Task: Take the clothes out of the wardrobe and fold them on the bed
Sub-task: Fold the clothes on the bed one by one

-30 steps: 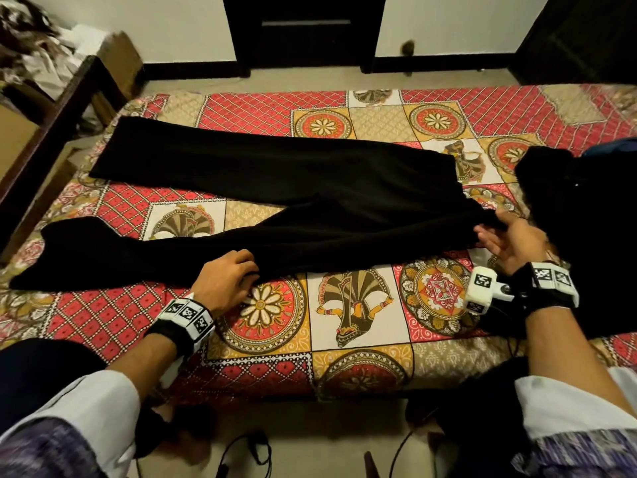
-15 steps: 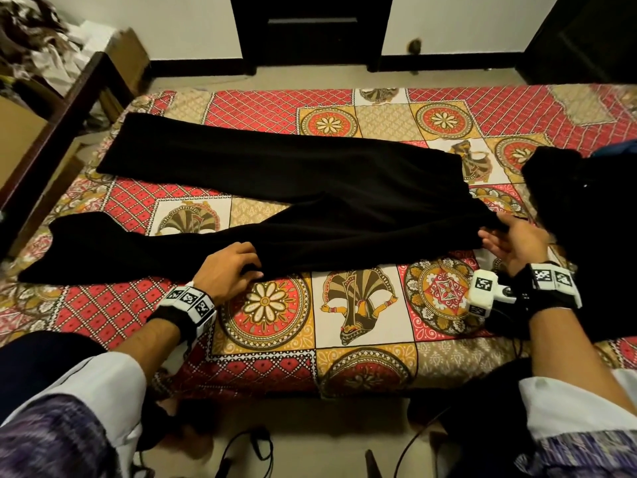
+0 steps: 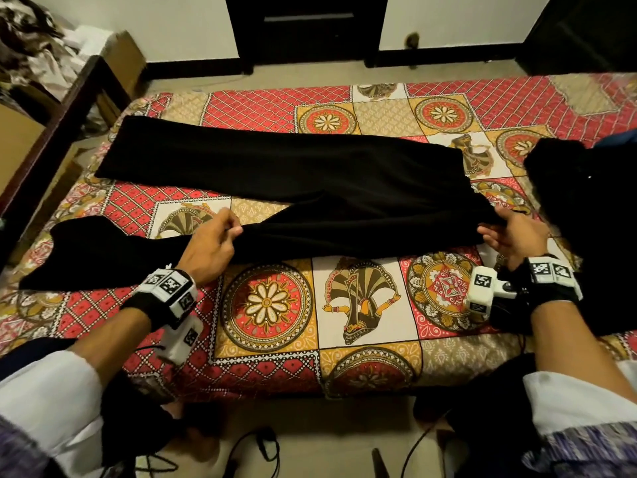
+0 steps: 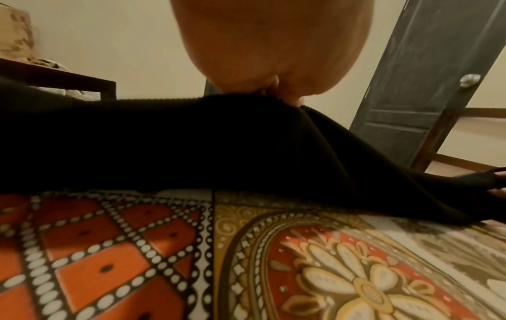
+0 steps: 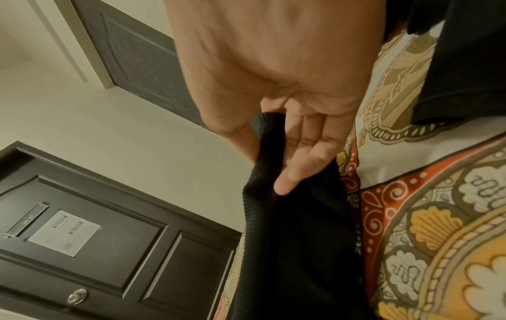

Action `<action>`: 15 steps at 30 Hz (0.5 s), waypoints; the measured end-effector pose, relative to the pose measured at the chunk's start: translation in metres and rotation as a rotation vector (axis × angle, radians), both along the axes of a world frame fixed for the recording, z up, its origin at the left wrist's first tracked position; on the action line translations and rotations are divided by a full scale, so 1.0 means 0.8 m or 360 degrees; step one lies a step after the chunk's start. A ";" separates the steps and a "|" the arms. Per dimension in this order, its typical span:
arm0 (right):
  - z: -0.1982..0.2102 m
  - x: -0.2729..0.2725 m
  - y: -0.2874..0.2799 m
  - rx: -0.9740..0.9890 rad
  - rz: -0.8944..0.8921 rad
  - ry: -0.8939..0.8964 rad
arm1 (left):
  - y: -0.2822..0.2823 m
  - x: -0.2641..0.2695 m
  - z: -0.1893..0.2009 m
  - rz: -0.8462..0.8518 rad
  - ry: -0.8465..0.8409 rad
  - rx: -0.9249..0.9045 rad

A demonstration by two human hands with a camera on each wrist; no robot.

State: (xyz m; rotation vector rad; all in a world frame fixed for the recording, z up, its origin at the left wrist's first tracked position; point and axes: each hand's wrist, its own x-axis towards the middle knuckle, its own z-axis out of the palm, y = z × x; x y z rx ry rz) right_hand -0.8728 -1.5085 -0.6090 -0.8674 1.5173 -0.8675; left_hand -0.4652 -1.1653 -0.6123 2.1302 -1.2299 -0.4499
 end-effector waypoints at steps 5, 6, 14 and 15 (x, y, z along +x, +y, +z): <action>0.008 0.003 0.005 0.0029 -0.0005 -0.0003 | 0.008 0.001 0.020 -0.0130 0.0053 -0.0009; 0.010 0.003 0.006 0.0035 -0.0005 0.0005 | 0.013 0.004 0.022 -0.0166 0.0028 0.0030; 0.004 -0.002 -0.026 0.0087 0.0080 0.0296 | 0.023 0.057 0.050 -0.0357 -0.0389 0.0073; 0.008 0.000 -0.037 0.0107 0.0143 0.0349 | 0.016 0.070 0.063 -0.0285 -0.0478 0.0031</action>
